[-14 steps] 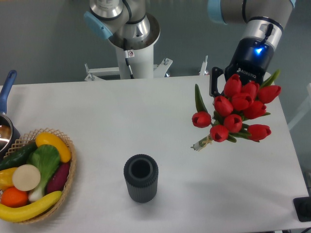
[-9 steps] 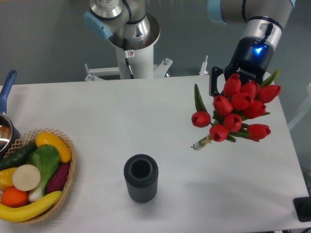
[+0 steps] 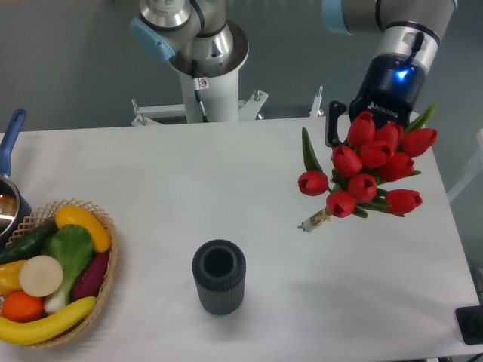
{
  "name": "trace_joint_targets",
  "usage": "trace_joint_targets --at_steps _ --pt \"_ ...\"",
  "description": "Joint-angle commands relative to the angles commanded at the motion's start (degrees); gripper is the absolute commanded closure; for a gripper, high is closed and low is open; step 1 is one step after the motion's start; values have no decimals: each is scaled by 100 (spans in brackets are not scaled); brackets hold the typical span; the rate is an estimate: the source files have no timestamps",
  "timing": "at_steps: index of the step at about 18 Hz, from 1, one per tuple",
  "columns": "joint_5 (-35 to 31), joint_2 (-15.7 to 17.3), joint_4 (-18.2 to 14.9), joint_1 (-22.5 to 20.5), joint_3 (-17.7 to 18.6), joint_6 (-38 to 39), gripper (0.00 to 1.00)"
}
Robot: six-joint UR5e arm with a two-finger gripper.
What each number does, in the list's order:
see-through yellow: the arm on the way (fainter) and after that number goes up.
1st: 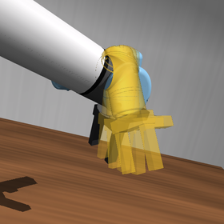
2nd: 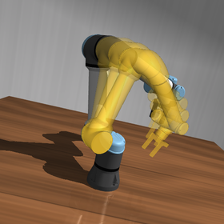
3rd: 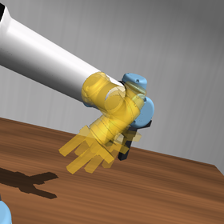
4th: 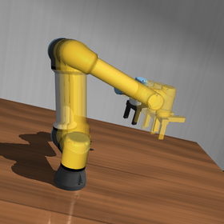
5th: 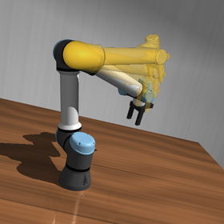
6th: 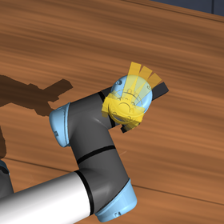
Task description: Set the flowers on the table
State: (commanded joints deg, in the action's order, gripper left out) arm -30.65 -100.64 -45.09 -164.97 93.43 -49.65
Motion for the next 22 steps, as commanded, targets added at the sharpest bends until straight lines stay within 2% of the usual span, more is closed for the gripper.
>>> trace_joint_targets --at_steps 4,7,12,15,19,22 --pt "-669 96 -17 44 140 -325 53" --pt "-1275 246 -17 149 457 -913 54" --pt "-1653 194 -26 255 510 -1108 62" --pt "-2005 167 -35 342 641 -1380 62" --pt "-3049 106 -44 378 992 -1942 62" --pt "-3726 36 -53 448 1090 -2188 62"
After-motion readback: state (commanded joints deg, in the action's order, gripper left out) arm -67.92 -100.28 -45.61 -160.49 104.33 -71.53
